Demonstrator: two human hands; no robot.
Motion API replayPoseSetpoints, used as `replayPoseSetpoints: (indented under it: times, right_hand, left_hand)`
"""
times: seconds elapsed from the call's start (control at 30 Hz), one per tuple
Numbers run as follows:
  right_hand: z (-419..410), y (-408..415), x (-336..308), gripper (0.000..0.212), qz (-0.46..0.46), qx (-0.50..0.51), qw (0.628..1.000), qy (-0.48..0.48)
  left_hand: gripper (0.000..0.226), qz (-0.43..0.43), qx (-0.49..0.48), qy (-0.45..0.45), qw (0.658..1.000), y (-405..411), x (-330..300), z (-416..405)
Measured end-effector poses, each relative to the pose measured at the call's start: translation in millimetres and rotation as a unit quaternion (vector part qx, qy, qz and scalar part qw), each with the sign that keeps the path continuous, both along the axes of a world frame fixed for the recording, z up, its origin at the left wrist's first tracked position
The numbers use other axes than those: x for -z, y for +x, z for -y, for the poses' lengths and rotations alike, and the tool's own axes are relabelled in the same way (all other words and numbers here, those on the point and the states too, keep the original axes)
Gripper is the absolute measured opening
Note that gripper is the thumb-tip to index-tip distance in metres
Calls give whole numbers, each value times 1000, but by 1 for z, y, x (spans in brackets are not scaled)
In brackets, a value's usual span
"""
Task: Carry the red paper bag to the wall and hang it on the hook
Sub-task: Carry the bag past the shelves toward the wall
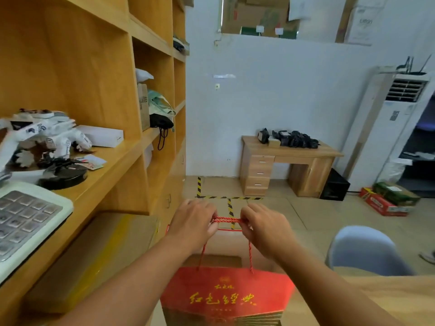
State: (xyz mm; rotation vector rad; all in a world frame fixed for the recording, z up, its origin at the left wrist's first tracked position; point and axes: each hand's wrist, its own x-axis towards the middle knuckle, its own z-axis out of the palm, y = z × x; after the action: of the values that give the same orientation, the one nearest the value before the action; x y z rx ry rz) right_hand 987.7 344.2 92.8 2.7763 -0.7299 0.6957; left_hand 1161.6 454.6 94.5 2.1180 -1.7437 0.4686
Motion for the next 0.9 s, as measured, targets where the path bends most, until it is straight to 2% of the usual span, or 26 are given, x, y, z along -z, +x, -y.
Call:
replayPoseSetpoints:
  times: [0.23, 0.47, 0.57, 0.73, 0.9]
  right_hand:
    - [77, 61, 9, 11, -6, 10, 1000, -12]
    - [171, 125, 10, 9, -13, -3, 1000, 1]
    - [219, 159, 5, 15, -8, -5, 1000, -11]
    - [299, 224, 16, 13, -20, -4, 1000, 0]
    - [376, 292, 30, 11, -26, 6, 1000, 8]
  left_hand:
    - [11, 46, -19, 21, 999, 60, 11, 84]
    - [14, 41, -7, 45, 998, 119, 5, 171]
    - [16, 18, -11, 52, 998, 151, 2, 212]
    - [12, -88, -61, 37, 994, 205, 10, 292]
    - [11, -85, -53, 38, 994, 280, 25, 374]
